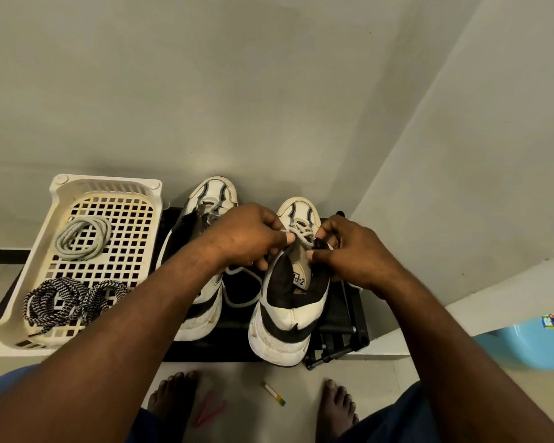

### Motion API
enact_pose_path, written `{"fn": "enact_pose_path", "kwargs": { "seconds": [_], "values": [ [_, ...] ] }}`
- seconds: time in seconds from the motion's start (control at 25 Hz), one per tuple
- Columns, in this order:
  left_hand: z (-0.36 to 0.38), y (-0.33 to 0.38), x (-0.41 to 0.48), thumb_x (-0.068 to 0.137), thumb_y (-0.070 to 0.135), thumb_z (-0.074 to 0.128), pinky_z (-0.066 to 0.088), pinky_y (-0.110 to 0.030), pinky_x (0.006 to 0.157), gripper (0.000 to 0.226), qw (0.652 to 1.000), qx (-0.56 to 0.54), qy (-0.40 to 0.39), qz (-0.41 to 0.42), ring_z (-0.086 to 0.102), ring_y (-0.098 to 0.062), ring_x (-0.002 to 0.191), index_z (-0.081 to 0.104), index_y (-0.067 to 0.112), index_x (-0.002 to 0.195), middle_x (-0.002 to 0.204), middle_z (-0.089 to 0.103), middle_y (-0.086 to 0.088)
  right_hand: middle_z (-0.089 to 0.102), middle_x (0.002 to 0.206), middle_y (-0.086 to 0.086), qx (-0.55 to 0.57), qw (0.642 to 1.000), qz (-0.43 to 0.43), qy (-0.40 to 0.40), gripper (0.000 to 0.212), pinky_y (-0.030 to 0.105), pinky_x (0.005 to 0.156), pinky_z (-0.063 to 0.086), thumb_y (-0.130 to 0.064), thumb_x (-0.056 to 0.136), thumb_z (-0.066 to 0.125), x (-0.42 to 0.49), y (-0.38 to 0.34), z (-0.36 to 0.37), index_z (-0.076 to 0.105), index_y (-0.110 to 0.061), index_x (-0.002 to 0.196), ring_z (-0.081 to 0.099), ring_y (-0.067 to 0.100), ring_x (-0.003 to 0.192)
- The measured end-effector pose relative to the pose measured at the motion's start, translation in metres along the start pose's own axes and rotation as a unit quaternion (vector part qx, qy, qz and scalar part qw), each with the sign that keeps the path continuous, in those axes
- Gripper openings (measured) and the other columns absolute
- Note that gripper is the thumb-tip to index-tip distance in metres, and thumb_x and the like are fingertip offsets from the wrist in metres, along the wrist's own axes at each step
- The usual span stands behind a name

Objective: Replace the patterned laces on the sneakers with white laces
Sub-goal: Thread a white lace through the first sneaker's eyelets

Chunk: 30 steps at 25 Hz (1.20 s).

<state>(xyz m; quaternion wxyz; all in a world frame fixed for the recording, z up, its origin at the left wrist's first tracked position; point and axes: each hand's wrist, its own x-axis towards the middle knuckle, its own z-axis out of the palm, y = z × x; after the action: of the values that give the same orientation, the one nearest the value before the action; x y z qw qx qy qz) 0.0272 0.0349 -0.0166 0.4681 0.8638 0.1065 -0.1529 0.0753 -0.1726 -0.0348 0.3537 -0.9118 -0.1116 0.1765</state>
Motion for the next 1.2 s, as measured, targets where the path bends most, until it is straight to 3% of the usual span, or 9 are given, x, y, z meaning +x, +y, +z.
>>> {"fn": "enact_pose_path", "kwargs": {
  "seconds": [0.12, 0.24, 0.4, 0.56, 0.64, 0.72, 0.84, 1.0, 1.2],
  "values": [
    [-0.014, 0.002, 0.000, 0.098, 0.026, 0.070, 0.035, -0.019, 0.041, 0.021, 0.995, -0.096, 0.017, 0.007, 0.055, -0.011, 0.047, 0.078, 0.008, 0.091, 0.071, 0.073, -0.005, 0.069, 0.079, -0.003, -0.022, 0.994, -0.027, 0.099, 0.017, 0.041, 0.067, 0.061, -0.023, 0.084, 0.080, 0.006, -0.001, 0.007, 0.065, -0.029, 0.088, 0.069, 0.019, 0.073],
    [-0.035, 0.005, -0.010, 0.097, 0.020, 0.066, 0.031, -0.016, 0.034, 0.027, 0.968, -0.224, -0.115, 0.004, 0.050, -0.011, 0.044, 0.077, -0.004, 0.102, 0.070, 0.067, -0.009, 0.068, 0.078, -0.007, -0.084, 0.986, -0.053, 0.133, 0.015, 0.028, 0.061, 0.048, -0.023, 0.082, 0.076, 0.006, -0.005, 0.013, 0.063, -0.028, 0.087, 0.063, 0.014, 0.073],
    [-0.043, 0.004, -0.022, 0.094, 0.016, 0.067, 0.044, -0.017, 0.038, 0.022, 0.966, -0.109, -0.226, -0.066, 0.065, -0.018, 0.051, 0.076, -0.003, 0.101, 0.089, 0.076, -0.021, 0.069, 0.080, -0.011, -0.092, 0.986, -0.044, 0.135, 0.013, 0.027, 0.062, 0.050, -0.024, 0.082, 0.075, 0.006, -0.006, 0.014, 0.064, -0.030, 0.087, 0.064, 0.009, 0.072],
    [-0.020, 0.001, -0.014, 0.107, 0.040, 0.053, 0.061, -0.035, 0.052, 0.037, 0.986, -0.100, -0.054, -0.119, 0.077, -0.033, 0.068, 0.066, 0.006, 0.113, 0.091, 0.079, -0.016, 0.069, 0.077, -0.011, -0.065, 0.988, -0.034, 0.137, 0.011, 0.027, 0.064, 0.049, -0.032, 0.085, 0.078, 0.009, -0.006, 0.011, 0.068, -0.029, 0.085, 0.065, 0.008, 0.074],
    [-0.009, 0.003, -0.007, 0.101, 0.060, 0.053, 0.065, -0.046, 0.065, 0.050, 0.992, -0.090, 0.002, -0.086, 0.078, -0.032, 0.070, 0.067, 0.012, 0.106, 0.087, 0.078, -0.013, 0.072, 0.074, -0.008, -0.009, 0.991, -0.022, 0.133, 0.016, 0.031, 0.069, 0.055, -0.039, 0.086, 0.081, 0.010, -0.005, 0.007, 0.070, -0.028, 0.083, 0.068, 0.009, 0.073],
    [0.003, 0.003, -0.001, 0.094, 0.067, 0.058, 0.065, -0.042, 0.069, 0.051, 0.999, 0.024, 0.037, -0.029, 0.076, -0.025, 0.067, 0.071, 0.018, 0.091, 0.076, 0.075, -0.005, 0.073, 0.078, -0.007, 0.012, 0.994, -0.014, 0.105, 0.021, 0.035, 0.073, 0.059, -0.044, 0.083, 0.083, 0.011, -0.003, 0.002, 0.071, -0.028, 0.086, 0.070, 0.011, 0.077],
    [0.020, 0.003, 0.008, 0.092, 0.058, 0.067, 0.052, -0.034, 0.068, 0.037, 0.982, 0.157, 0.094, 0.039, 0.068, -0.019, 0.075, 0.069, 0.022, 0.082, 0.074, 0.069, 0.003, 0.072, 0.080, -0.008, -0.055, 0.995, -0.015, 0.085, 0.023, 0.032, 0.068, 0.055, -0.046, 0.083, 0.082, 0.010, -0.001, 0.003, 0.069, -0.028, 0.088, 0.068, 0.011, 0.079],
    [0.026, 0.002, 0.014, 0.100, 0.041, 0.059, 0.044, -0.034, 0.073, 0.025, 0.980, 0.157, 0.116, 0.038, 0.064, -0.023, 0.089, 0.069, 0.018, 0.098, 0.093, 0.070, -0.002, 0.068, 0.076, -0.003, -0.100, 0.991, 0.001, 0.091, 0.036, 0.028, 0.061, 0.044, -0.053, 0.093, 0.069, 0.009, -0.007, 0.006, 0.069, -0.019, 0.082, 0.064, 0.014, 0.074],
    [0.024, -0.010, 0.024, 0.101, 0.032, 0.054, 0.058, -0.043, 0.085, 0.022, 0.985, 0.111, 0.127, 0.020, 0.071, -0.031, 0.088, 0.065, 0.013, 0.098, 0.096, 0.074, -0.008, 0.072, 0.082, 0.002, -0.036, 0.997, 0.050, 0.053, 0.032, 0.034, 0.073, 0.050, -0.040, 0.100, 0.067, 0.006, -0.010, -0.007, 0.073, -0.016, 0.079, 0.065, 0.019, 0.080]
  ]
}}
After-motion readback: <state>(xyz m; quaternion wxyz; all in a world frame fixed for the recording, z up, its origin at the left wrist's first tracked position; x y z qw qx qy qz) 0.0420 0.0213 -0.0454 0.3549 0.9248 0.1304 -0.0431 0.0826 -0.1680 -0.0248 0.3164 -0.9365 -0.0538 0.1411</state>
